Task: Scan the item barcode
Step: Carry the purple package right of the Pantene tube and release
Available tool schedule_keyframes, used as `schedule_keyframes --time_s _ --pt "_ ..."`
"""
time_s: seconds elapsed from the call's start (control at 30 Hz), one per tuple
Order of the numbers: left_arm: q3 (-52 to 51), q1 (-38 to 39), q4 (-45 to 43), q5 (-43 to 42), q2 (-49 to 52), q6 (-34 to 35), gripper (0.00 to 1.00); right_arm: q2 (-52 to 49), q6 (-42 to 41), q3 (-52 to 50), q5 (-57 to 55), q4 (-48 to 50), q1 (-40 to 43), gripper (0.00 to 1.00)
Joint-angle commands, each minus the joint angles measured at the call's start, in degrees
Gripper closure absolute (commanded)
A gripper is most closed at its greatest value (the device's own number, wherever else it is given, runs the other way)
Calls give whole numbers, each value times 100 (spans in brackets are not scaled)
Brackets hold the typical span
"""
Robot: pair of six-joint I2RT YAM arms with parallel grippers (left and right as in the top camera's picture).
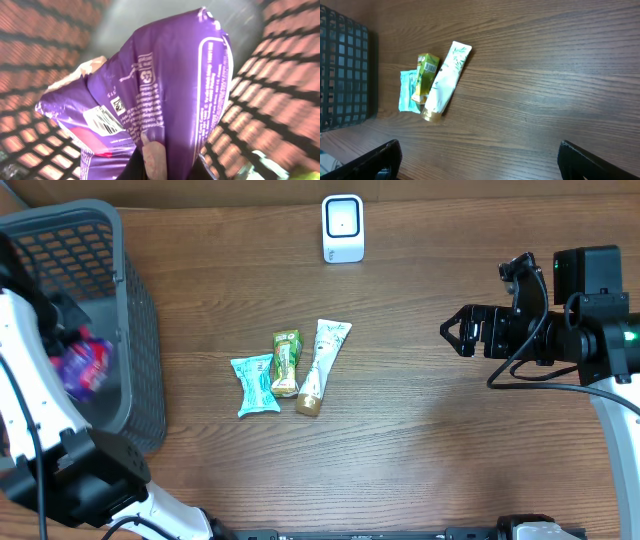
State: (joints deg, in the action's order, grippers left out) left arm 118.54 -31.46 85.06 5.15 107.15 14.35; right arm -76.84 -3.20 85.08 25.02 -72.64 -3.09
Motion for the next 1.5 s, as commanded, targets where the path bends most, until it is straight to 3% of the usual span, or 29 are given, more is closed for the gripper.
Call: schedule_keyframes --time_s 0.0,0.17,0.27,0.4,0.53,0.83,1.03,1.3,1.47 --pt "1311 31 407 -26 -68 -219 96 20 -2 66 -50 31 -28 0" --pt "2839 55 966 -214 -186 -216 96 20 -2 66 -50 31 -28 0" --pt "3386 122 1176 -861 -352 -269 96 20 0 66 -52 33 -28 0" --pt "3401 533 1176 -1906 -667 -586 96 22 2 68 -101 57 -26 3" --pt "3298 1482 1176 -2092 -737 -579 96 26 4 157 -278 42 111 5" --pt "1991 4098 1067 -1908 -426 -129 96 33 -249 640 -1172 -243 1014 6" --pt "551 5515 151 -1788 94 334 96 31 -734 649 -1598 -262 1731 4" --pt "-848 6690 -1558 -1788 678 1040 95 31 -863 649 -1593 -315 2026 2" --pt "-1237 7073 -1987 -1311 1067 1355 96 31 -863 649 -1576 -319 2024 2"
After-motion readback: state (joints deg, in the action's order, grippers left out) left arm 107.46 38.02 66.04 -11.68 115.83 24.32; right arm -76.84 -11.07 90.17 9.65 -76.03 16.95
